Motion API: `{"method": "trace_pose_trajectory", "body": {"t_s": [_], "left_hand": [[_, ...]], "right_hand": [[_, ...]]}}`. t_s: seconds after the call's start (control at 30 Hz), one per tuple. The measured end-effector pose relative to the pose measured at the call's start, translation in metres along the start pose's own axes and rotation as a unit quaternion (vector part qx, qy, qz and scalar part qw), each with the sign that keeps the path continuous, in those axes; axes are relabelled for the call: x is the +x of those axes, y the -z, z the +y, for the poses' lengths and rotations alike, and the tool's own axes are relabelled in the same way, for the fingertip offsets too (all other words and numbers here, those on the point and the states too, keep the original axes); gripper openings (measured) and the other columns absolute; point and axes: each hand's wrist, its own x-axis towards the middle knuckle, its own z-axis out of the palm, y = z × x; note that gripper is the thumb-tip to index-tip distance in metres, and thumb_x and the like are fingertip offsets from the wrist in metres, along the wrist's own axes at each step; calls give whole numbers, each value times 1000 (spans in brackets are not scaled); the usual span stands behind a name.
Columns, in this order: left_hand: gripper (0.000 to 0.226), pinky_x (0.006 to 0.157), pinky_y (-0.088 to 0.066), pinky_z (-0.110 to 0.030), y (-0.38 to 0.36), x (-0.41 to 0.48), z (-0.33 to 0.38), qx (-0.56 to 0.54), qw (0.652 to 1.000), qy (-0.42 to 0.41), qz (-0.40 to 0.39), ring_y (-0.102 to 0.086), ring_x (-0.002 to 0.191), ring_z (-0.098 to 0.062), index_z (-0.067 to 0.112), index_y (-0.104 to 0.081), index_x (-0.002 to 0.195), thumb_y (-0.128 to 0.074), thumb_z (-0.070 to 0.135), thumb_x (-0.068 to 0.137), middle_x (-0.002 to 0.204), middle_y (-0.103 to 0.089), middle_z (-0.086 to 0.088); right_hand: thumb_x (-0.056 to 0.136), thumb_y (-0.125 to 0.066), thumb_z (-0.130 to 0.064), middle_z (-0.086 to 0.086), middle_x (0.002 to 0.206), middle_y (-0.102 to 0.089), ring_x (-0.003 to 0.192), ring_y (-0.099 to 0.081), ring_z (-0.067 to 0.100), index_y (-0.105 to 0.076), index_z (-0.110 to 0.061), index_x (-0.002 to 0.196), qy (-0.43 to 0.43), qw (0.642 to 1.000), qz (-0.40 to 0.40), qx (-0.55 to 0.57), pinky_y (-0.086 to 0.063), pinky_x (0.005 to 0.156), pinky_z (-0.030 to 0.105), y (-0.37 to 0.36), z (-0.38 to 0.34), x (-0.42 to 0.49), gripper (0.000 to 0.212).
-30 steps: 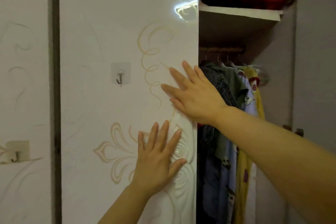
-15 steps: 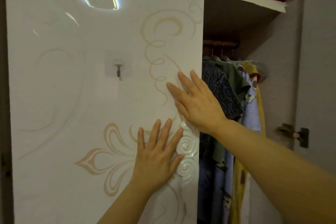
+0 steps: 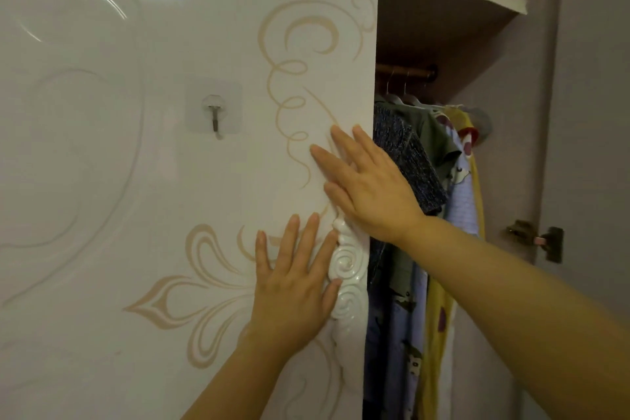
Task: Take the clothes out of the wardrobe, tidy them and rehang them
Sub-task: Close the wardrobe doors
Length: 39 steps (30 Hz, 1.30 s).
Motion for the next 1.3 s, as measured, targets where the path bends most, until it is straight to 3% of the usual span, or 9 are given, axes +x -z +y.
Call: {"method": "trace_pose_trajectory", "body": {"t_s": [0.2, 0.4, 0.7, 0.8, 0.9, 1.0, 1.1, 1.17, 1.3], "left_hand": [[55, 106, -22, -55, 21, 27, 46, -102, 994, -1, 39, -35, 129, -30, 18, -42, 134, -44, 44, 86, 136, -51, -13], [50, 98, -34, -61, 45, 71, 134, -219, 974, -39, 47, -51, 122, -35, 14, -58, 126, -45, 38, 84, 131, -55, -14], [51, 101, -31, -55, 92, 142, 311, -354, 928, -97, 59, -41, 118, -30, 10, -61, 122, -42, 38, 84, 124, -59, -17], [50, 104, -29, -55, 115, 171, 361, -375, 916, -112, 82, -49, 118, -33, 9, -61, 122, -43, 36, 84, 124, -59, -18], [51, 100, -27, -62, 144, 208, 403, -378, 910, -128, 110, -54, 117, -38, 7, -59, 123, -42, 36, 84, 126, -57, -19], [51, 105, -18, -55, 176, 251, 440, -373, 907, -141, 134, -45, 126, -37, 11, -53, 130, -43, 38, 88, 135, -51, -17], [52, 110, -2, -52, 199, 291, 473, -321, 922, -177, 126, -22, 140, -33, 20, -40, 141, -39, 43, 94, 151, -31, -10], [53, 108, 16, -51, 202, 310, 490, -217, 945, -224, 100, -1, 144, -29, 26, -33, 144, -27, 50, 97, 156, -15, -5], [52, 99, 29, -52, 191, 315, 492, -70, 957, -273, 68, -4, 144, -24, 21, -58, 125, -21, 46, 98, 149, -35, -4]], "right_hand": [[96, -47, -28, 14, 136, -48, 128, -43, 32, -52, -15, 133, -60, 997, 41, 4, -36, 105, 46, 46, 23, -38, 40], [93, -52, -24, 20, 126, -55, 113, -53, 39, -57, -8, 126, -145, 984, 83, -58, -42, 94, 48, 119, 80, -126, 37], [92, -46, -26, 15, 123, -55, 114, -46, 22, -55, -9, 127, -200, 950, 166, -172, -36, 97, 30, 254, 169, -264, 40], [92, -47, -25, 14, 124, -55, 116, -45, 20, -51, -10, 130, -211, 936, 198, -202, -38, 98, 30, 289, 203, -303, 41], [92, -42, -29, 12, 128, -53, 119, -41, 17, -48, -11, 133, -261, 923, 212, -189, -37, 99, 35, 310, 236, -337, 45], [93, -38, -33, 11, 129, -53, 120, -39, 16, -45, -11, 135, -305, 911, 214, -173, -35, 99, 35, 317, 264, -366, 48], [93, -36, -35, 11, 129, -54, 119, -39, 15, -45, -11, 135, -326, 908, 205, -164, -33, 99, 34, 310, 281, -385, 49], [93, -34, -37, 10, 131, -53, 121, -38, 14, -42, -16, 137, -342, 909, 197, -137, -33, 99, 35, 302, 288, -391, 49], [94, -28, -44, 3, 139, -46, 128, -36, 12, -25, -32, 138, -344, 921, 169, -75, -29, 103, 32, 282, 288, -393, 45]]}}
